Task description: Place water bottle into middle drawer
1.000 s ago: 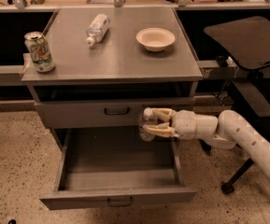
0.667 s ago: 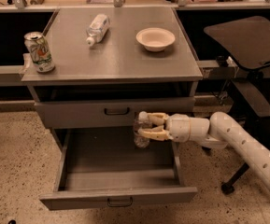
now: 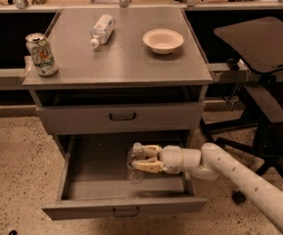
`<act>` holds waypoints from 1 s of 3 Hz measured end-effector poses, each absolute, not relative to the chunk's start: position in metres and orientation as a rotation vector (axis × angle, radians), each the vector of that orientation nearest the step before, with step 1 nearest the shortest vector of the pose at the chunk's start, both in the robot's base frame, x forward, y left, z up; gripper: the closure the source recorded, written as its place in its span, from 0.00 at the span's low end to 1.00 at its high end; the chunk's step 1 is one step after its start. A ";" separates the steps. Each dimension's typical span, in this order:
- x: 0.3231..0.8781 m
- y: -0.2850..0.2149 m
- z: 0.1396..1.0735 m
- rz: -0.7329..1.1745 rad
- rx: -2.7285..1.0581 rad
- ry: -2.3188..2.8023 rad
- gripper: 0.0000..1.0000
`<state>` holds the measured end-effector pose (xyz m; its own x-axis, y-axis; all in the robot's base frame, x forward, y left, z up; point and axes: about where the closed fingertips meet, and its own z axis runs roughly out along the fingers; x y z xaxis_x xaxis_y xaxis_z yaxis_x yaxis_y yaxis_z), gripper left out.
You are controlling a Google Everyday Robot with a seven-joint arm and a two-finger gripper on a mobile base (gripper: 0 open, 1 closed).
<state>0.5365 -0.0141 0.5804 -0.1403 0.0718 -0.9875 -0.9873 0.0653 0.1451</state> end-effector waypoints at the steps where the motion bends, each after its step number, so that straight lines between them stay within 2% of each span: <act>1: 0.528 -0.008 0.548 1.317 -1.036 1.318 1.00; 3: 0.539 -0.011 0.516 1.255 -1.116 1.290 1.00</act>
Offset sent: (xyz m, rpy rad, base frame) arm 0.0035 -0.0010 -0.0677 -0.0379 -0.0663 0.0146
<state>0.5391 -0.0108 0.5160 -0.0977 0.0184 -0.9950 -0.9942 0.0439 0.0984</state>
